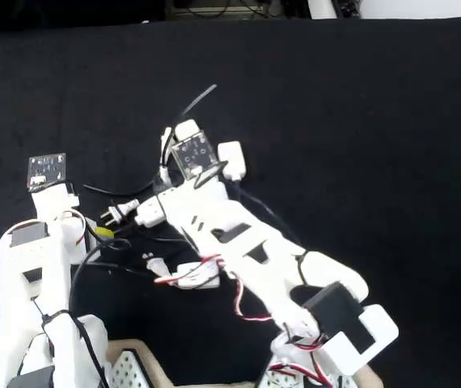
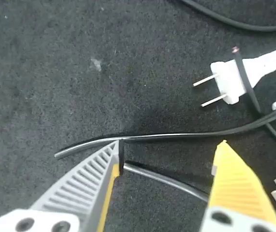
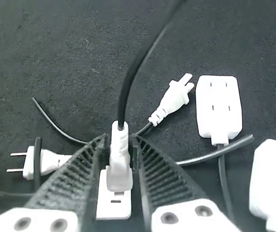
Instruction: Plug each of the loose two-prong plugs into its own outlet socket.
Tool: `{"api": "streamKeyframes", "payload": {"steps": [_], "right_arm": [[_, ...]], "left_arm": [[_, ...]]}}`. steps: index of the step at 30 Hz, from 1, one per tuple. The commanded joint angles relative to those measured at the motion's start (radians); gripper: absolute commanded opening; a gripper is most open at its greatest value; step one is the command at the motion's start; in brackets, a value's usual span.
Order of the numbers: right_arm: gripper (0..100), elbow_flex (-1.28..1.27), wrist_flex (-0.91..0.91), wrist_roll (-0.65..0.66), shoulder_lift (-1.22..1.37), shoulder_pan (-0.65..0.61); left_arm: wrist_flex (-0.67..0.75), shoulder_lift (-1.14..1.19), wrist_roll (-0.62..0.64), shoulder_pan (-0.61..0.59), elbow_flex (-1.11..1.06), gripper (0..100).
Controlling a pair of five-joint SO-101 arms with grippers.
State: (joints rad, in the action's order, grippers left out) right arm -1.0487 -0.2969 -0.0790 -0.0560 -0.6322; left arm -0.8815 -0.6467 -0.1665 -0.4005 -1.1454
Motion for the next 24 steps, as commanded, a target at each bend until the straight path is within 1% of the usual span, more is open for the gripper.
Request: {"api": "streamKeyframes", "payload": {"steps": [1, 7, 20, 24], "right_arm": [[1.1, -0.002, -0.017, 0.012, -0.019, 0.017], [1.1, -0.024, -0.014, 0.011, -0.027, -0.023], [1.1, -0.025, -0.011, 0.011, -0.019, -0.026], [1.1, -0.038, 0.026, 0.012, -0.024, -0.034]], "left_arm": [[0.012, -0.02, -0.003, -0.012, 0.004, 30], [0.012, -0.02, -0.003, -0.012, 0.004, 30], [0.012, -0.02, -0.003, -0.012, 0.004, 30], [0.012, -0.02, -0.003, -0.012, 0.004, 30]]}}
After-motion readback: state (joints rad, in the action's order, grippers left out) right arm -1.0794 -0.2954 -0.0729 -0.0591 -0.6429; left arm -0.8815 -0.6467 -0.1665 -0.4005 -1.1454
